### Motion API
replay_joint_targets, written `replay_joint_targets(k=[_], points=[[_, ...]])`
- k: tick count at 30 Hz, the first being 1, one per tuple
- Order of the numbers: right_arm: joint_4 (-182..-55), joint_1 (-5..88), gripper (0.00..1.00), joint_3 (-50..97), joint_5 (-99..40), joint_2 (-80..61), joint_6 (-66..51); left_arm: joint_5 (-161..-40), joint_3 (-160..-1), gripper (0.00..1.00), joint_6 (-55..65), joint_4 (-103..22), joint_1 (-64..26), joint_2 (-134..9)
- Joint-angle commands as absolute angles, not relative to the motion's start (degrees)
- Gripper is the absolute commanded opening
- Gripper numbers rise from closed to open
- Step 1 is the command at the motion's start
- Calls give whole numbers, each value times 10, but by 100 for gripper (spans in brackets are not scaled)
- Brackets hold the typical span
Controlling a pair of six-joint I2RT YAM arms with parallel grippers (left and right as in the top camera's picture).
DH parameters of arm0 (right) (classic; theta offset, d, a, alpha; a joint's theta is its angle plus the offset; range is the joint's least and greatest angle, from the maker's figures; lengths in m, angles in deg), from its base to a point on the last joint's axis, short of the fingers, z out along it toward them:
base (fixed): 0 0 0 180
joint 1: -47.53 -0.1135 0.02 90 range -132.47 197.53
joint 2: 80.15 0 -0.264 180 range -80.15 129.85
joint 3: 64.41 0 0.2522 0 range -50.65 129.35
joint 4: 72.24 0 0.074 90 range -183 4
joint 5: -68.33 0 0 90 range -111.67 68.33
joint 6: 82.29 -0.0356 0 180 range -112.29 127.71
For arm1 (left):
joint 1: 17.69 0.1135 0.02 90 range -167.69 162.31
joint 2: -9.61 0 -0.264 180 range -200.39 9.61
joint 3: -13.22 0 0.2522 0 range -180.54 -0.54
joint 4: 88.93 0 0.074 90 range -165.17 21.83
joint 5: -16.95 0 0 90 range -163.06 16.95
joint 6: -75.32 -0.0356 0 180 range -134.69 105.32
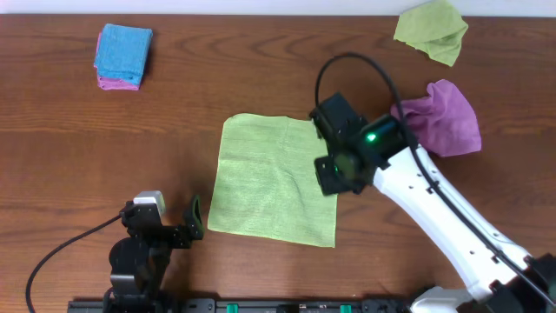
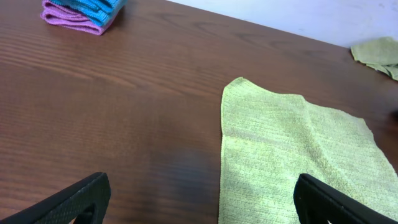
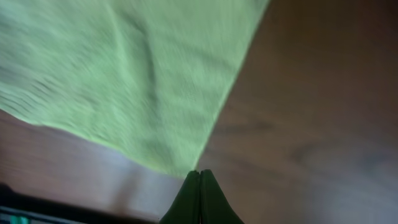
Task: Fold the cloth
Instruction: 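Release the cloth and retract the right gripper toward the front, then move both grippers to the near corners of the green cloth and grasp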
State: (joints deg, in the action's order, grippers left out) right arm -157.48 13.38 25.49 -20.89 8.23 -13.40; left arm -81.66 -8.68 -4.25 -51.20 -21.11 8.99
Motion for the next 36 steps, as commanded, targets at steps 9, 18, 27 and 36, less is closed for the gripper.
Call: replay_joint_targets(k=[9,18,27,36], points=[[-1580,100,2,129,-296,-98,-163,-815,-75,95,-44,-510,-208,94],[-1587,85,70,124,-345,-327,-171,-815,-75,95,-44,-510,-208,94],[-1619,85,89,120,-387,-336,-171,-968,-78,95,83,-498,-208,93],[-1615,85,88,120,-387,-329,-171,-1016,-78,95,109,-503,-208,94]])
